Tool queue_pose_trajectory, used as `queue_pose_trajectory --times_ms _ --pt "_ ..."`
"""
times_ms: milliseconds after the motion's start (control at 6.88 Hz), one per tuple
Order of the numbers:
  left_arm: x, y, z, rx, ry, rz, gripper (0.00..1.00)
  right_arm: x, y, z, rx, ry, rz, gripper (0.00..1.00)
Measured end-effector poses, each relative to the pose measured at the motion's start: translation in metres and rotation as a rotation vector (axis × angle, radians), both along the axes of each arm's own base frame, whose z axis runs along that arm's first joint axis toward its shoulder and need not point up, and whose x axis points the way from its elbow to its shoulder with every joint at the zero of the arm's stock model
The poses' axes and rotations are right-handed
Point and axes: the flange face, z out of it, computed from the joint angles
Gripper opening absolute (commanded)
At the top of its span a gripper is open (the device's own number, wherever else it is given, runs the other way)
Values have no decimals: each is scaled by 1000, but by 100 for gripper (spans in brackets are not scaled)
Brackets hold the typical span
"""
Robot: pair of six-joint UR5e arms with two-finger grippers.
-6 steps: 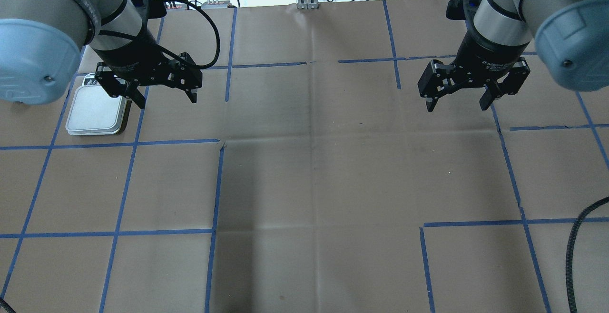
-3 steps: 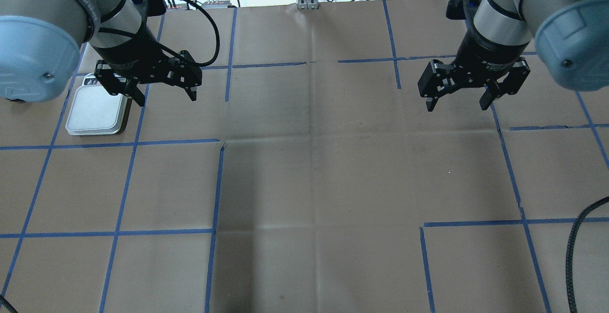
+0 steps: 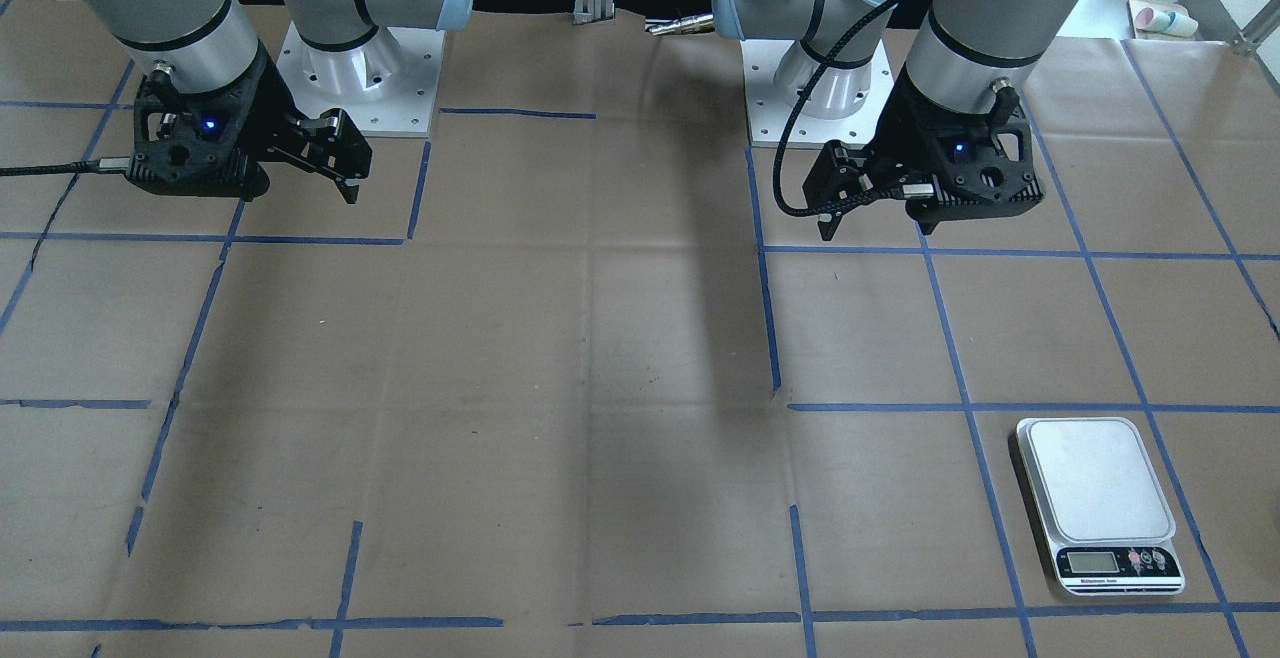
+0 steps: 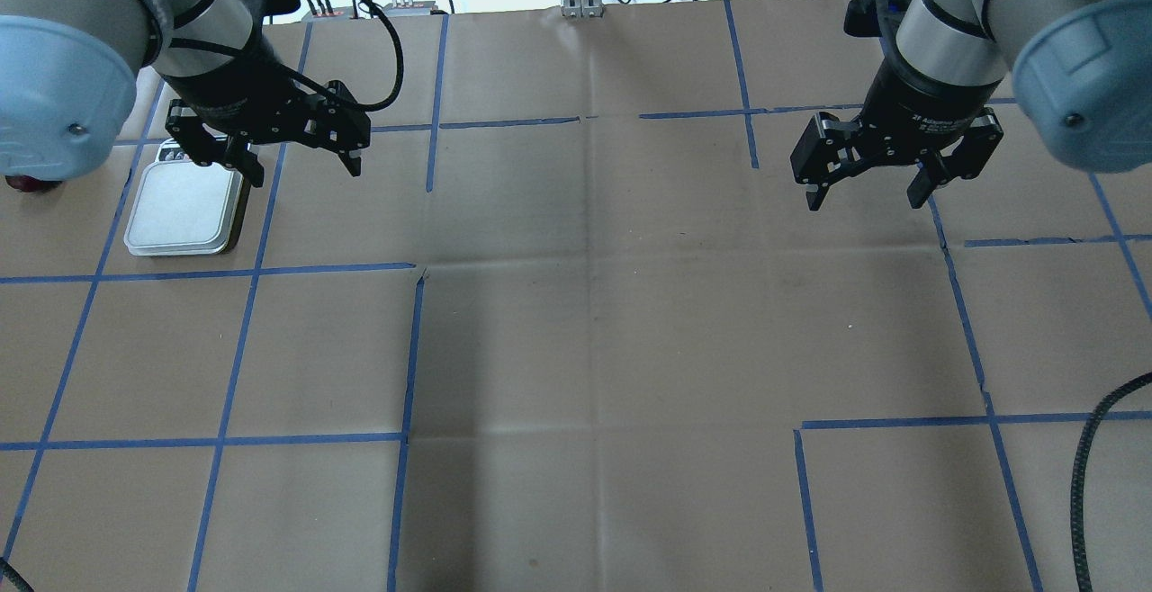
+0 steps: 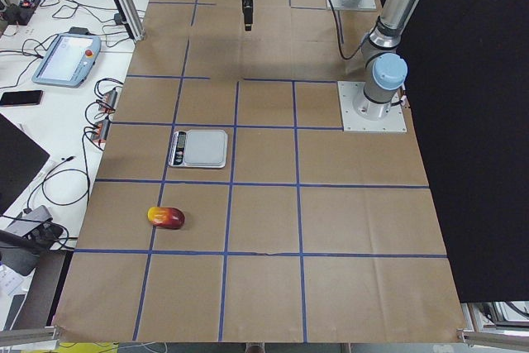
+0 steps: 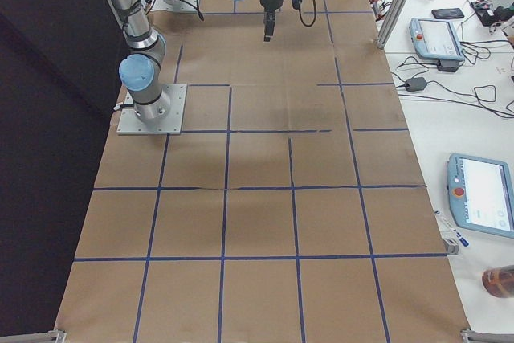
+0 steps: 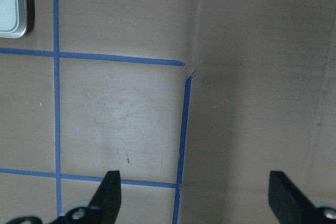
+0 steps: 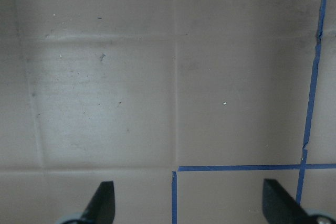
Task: Weigh mango
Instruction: 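Reach the left gripper down to the red-yellow mango beside the table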
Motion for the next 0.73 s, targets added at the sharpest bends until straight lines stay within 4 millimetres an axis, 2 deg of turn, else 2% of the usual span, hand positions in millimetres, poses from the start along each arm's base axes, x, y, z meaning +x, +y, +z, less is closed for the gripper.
queue_pose_trajectory --times_ms 145,291,436,727 --pt "29 -13 -3 -12 2 -1 100 0 0 0 0 0 0 100" --pt "80 -31 -7 -24 2 10 100 0 0 0 1 0 0 100" --pt "146 -51 -14 -32 -3 6 100 0 0 0 1 0 0 100" --pt "297 -99 -39 -49 -2 -30 100 0 0 -1 1 0 0 100"
